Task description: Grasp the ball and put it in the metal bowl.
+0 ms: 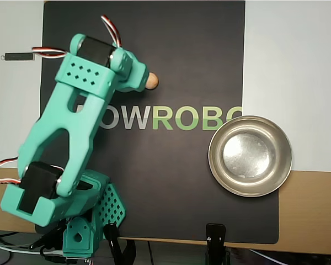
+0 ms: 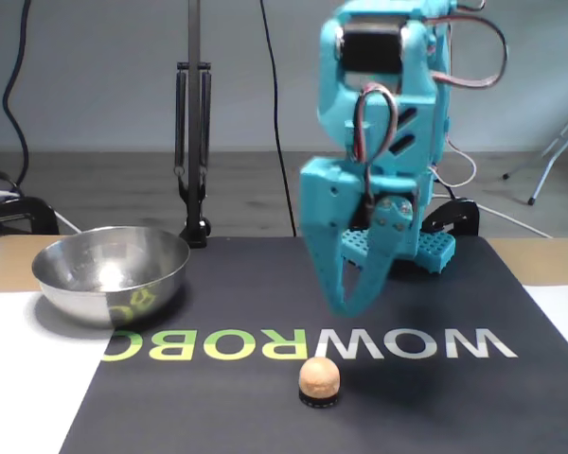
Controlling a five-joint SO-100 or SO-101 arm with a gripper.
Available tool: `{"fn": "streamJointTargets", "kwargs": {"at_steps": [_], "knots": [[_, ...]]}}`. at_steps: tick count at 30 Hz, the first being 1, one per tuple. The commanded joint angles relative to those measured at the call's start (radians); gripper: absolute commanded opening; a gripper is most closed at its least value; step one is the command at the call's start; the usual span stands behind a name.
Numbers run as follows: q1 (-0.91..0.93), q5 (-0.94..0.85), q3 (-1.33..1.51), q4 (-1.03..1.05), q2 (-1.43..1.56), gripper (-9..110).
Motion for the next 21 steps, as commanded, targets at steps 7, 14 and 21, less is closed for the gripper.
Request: {"fn": "streamJointTargets", "kwargs": {"at_steps": [7, 14, 21], "knots": [[0.032, -0.006, -0.035, -0.057, -0.017, 0], [0.037, -0.006, -0.035, -0.057, -0.011, 0], [0.058, -0.006, -0.035, -0.057, -0.008, 25]]}}
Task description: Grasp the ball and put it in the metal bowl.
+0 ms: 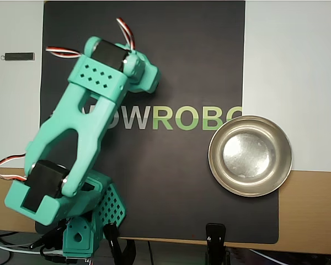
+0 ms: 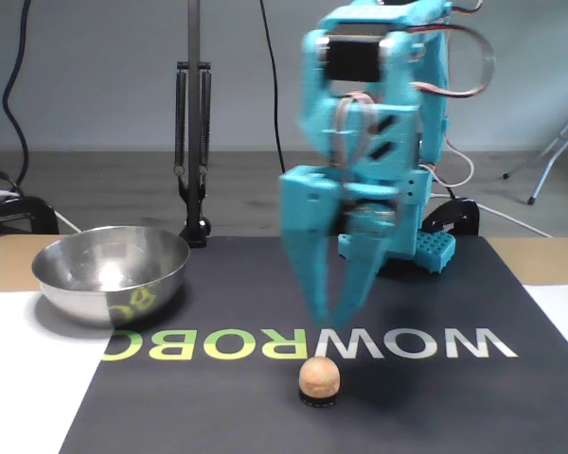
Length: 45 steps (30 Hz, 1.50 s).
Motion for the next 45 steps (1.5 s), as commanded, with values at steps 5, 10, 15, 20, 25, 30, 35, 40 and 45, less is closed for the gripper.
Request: {"fn": "streamJointTargets", "kwargs": {"at_steps": [5, 10, 15, 20, 25, 30, 35, 40, 45], "knots": [[0.018, -0.006, -0.037, -0.008, 0.006, 26], [0.034, 0.000, -0.037, -0.008, 0.003, 25], [0.035, 0.003, -0.037, -0.009, 0.005, 25], [0.043, -0.006, -0.037, -0.009, 0.005, 26], [0.044, -0.006, -0.037, -0.009, 0.005, 26], [0.044, -0.006, -0.037, -0.009, 0.005, 26], [0.044, -0.006, -0.037, -0.009, 0.005, 26], [0.044, -0.006, -0.037, -0.009, 0.003, 26], [0.044, -0.006, -0.037, -0.009, 0.003, 26]]}}
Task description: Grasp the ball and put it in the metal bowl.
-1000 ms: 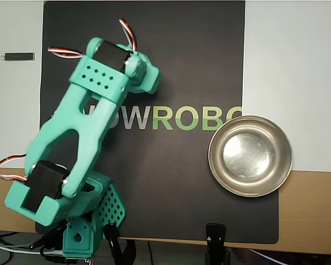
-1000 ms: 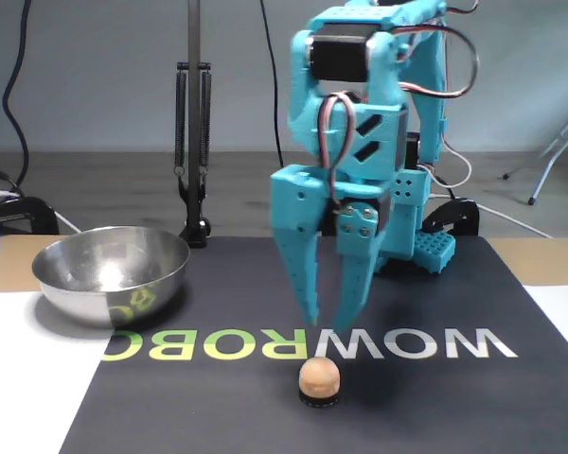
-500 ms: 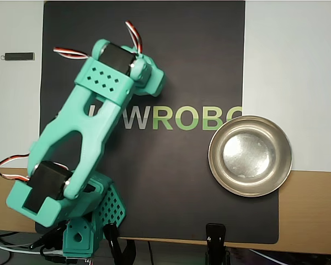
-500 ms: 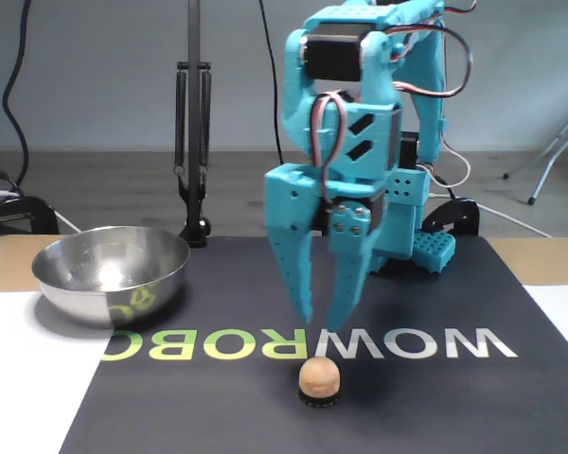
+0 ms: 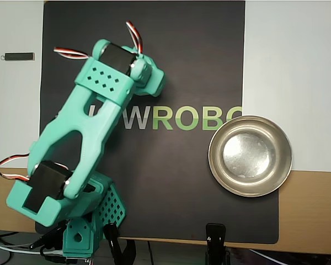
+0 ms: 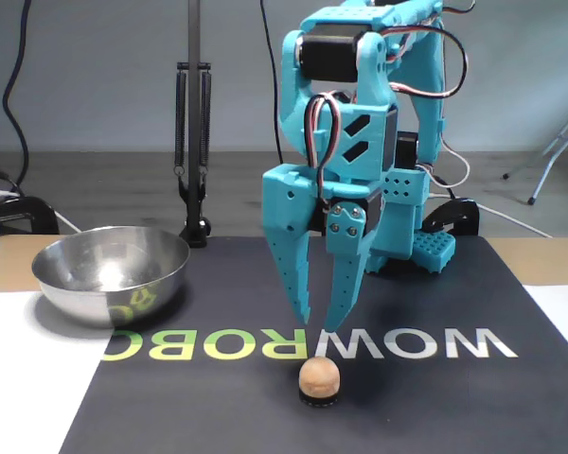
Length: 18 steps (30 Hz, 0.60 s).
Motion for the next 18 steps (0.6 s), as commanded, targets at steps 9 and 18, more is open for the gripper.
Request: {"fn": "streamJointTargets", "kwargs": {"at_steps": [9, 18], "knots": [[0.000, -0.006, -0.037, -0.009, 0.005, 46], [0.015, -0.055, -0.035, -0.008, 0.005, 47]]}}
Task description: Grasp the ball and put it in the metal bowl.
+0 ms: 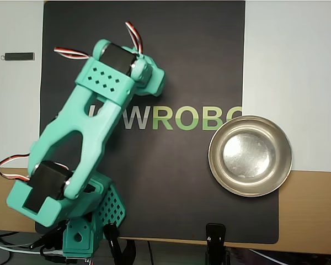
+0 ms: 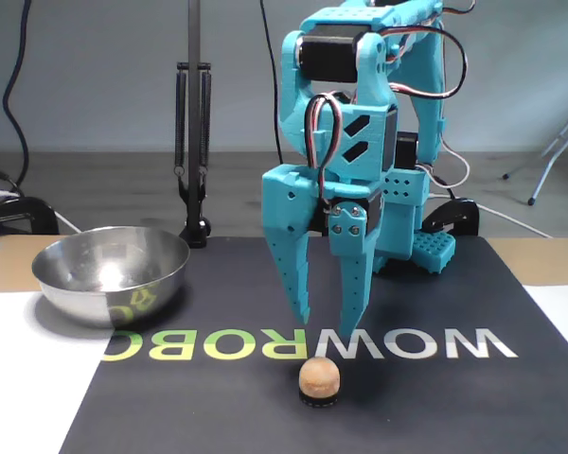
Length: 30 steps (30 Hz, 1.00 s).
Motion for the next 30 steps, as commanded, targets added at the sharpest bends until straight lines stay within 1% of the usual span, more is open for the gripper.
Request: {"fn": "streamJointTargets", "kwargs": {"at_steps": [1, 9, 19, 30], "knots": [[0.005, -0.009, -0.035, -0.008, 0.005, 47], [0.005, -0.008, -0.041, -0.009, -0.032, 47], [0.006, 0.000, -0.127, -0.008, -0.118, 47], [-0.002, -0.006, -0.135, -0.008, -0.169, 47]]}}
